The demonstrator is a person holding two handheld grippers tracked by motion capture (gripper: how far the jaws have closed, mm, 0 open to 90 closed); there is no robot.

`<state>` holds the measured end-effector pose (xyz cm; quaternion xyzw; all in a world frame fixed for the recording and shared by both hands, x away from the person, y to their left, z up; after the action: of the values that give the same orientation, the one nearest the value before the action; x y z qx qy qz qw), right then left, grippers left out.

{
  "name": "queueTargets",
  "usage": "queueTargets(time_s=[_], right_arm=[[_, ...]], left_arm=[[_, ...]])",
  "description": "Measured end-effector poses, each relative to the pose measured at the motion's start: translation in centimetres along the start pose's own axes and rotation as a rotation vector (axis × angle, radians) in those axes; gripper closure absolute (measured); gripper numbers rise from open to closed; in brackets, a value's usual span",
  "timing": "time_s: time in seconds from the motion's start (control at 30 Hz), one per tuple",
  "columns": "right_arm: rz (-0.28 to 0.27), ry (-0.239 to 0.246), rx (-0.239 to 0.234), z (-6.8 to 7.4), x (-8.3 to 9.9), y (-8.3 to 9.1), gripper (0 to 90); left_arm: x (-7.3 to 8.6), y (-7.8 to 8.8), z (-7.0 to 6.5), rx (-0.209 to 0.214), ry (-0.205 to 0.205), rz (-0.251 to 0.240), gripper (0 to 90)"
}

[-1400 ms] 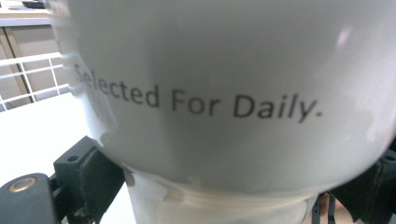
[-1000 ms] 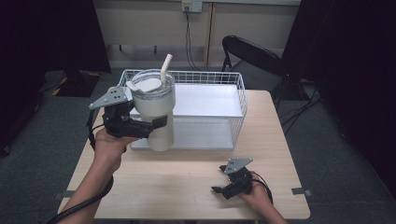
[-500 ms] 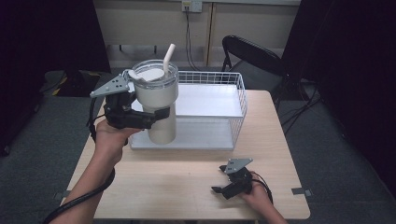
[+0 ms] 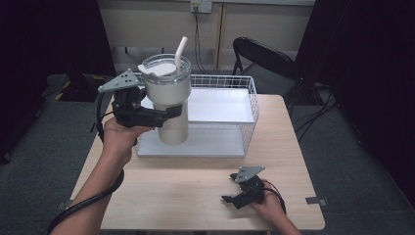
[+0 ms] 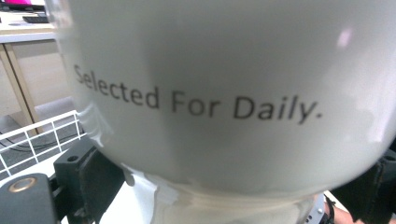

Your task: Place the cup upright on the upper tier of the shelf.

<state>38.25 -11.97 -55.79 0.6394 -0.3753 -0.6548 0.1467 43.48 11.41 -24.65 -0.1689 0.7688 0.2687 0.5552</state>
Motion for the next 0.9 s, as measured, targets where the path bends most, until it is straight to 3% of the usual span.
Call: queueTargets(time_s=[0.47, 0.9], right_arm=[[0.0, 0.0, 0.0, 0.0, 0.0, 0.0, 13.6], [0.0, 0.0, 0.0, 0.0, 0.0, 0.0, 13.6]], left_arm=[[-1.5, -1.6, -0.2, 0.002, -0.018, 0.002, 8.5], [-2.5, -3.3, 0.4, -0.013, -0.021, 0.004, 8.5]])
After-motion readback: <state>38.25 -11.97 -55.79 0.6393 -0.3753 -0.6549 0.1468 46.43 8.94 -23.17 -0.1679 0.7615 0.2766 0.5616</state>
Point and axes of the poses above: each handheld gripper's, and its own axes: y roughly backward along the jaws, x roughly out of its underside, z roughly to its left, the point moved 8 cm from there along -y, roughly forward along the jaws, and after that the axes turned 8 degrees about y, right-handed, at the moved point
